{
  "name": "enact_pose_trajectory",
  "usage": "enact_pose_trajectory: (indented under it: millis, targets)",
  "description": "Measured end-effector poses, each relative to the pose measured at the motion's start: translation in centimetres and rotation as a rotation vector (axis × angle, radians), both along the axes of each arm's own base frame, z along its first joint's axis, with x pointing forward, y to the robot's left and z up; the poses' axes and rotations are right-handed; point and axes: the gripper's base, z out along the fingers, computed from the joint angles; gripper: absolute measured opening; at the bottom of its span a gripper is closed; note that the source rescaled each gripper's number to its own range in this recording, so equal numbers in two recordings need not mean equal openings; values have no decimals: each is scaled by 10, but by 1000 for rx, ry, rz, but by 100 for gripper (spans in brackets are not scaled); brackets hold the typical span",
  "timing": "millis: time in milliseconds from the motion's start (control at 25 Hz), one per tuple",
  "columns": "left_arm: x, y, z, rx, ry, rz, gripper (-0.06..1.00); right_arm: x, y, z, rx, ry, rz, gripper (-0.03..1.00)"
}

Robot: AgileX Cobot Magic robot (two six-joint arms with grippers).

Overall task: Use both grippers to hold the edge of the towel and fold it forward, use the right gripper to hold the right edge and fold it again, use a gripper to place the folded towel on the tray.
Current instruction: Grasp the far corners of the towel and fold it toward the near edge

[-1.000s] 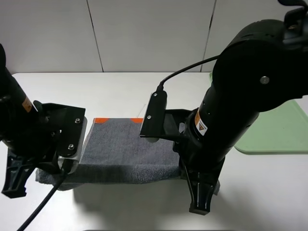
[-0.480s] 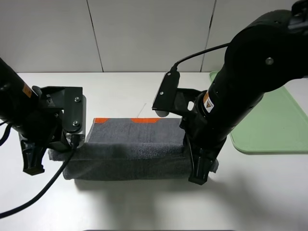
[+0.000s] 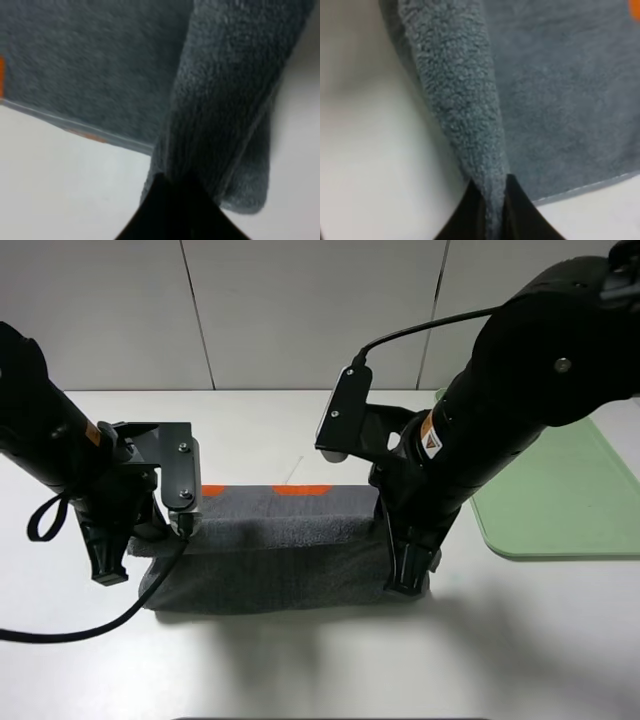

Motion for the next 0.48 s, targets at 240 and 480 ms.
enact_pose_trajectory:
  millis: [240, 480]
  targets:
    - [6, -3, -3, -22, -45, -5, 0, 6, -1, 1, 11, -44, 2, 0]
    - [9, -5, -4, -35, -69, -7, 0, 26, -19, 2, 30, -65, -86, 0]
